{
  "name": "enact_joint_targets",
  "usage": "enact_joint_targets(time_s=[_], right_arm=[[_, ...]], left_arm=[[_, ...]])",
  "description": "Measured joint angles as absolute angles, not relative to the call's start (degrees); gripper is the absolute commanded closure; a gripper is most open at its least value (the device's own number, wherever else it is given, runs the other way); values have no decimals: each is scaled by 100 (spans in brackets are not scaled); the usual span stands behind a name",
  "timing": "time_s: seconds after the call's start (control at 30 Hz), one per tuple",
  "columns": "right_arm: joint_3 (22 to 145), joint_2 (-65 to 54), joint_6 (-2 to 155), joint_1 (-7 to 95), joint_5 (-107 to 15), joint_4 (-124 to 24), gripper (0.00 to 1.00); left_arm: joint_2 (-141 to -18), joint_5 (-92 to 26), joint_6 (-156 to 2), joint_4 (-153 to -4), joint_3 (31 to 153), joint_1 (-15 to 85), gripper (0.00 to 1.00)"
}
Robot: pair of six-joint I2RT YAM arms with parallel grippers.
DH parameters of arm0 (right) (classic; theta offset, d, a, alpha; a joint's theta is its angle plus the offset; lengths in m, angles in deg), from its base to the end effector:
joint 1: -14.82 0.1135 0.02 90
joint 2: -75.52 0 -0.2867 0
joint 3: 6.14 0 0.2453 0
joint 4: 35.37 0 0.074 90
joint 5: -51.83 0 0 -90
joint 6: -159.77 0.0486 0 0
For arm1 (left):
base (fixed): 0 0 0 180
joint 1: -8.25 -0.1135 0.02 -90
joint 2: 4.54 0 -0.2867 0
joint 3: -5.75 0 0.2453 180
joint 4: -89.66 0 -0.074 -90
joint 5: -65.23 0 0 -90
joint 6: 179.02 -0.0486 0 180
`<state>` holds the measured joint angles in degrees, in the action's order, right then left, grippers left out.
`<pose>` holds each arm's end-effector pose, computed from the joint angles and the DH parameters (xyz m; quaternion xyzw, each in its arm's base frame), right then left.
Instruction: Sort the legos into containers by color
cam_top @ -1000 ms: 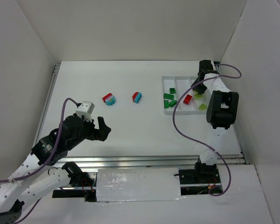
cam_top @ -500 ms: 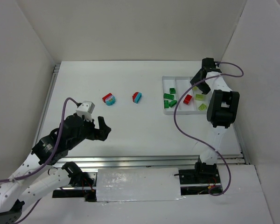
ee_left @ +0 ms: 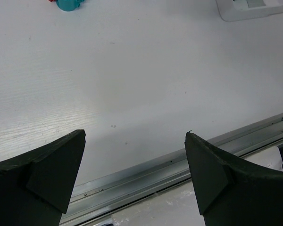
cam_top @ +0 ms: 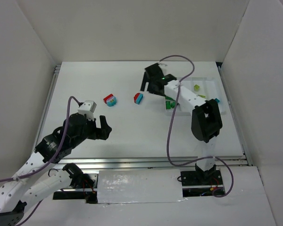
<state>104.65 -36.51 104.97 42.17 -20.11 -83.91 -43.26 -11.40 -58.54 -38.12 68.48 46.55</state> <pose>0.4070 0.1935 0.2822 0.1173 0.9215 0.0503 0.3667 0.1068 -0.0701 0.3353 -0.0015 0.8544 -0.2056 0.4773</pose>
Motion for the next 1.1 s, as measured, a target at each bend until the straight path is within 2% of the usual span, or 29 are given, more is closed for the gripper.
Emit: enact_joint_targets(time_s=[0.13,0.3,0.37,0.53,0.63,0.67,0.73,0.87,1.0,1.03,1.1], right_arm=[[11034,-4127,10792,5114,-1803,-8678,0],[13121,-5734,10945,5229,-1606,-9126,1],[13538,-6158,10956,5190,-1539,-9270,3],[13589,-6540,10925,5105,-1563,-9517,9],[13656,-6612,10910,5061,-1652,-9652,17],[13720,-6652,10908,5048,-1676,-9687,28],[13735,-6684,10890,5028,-1740,-9692,35],[13359,-6658,10895,5024,-1849,-9565,36],[13245,-6636,10888,5024,-1904,-9532,34],[13243,-6636,10884,5022,-1930,-9526,40],[13232,-6636,10842,5017,-1930,-9534,60]], left_arm=[[-4459,-1166,-5860,-3812,6848,4579,1],[-4422,-1184,-5860,-3814,6848,4550,1],[-4328,-1201,-5863,-3823,6844,4550,1],[-4169,-1250,-5865,-3840,6837,4550,1],[-4112,-1291,-5867,-3851,6837,4550,0],[-4094,-1306,-5867,-3851,6835,4550,1],[-4046,-1322,-5867,-3860,6824,4550,1],[-3979,-1354,-5867,-3884,6822,4550,0],[-3944,-1396,-5873,-3893,6822,4550,1],[-3952,-1403,-5873,-3893,6822,4550,1],[-3959,-1420,-5876,-3893,6822,4550,1]])
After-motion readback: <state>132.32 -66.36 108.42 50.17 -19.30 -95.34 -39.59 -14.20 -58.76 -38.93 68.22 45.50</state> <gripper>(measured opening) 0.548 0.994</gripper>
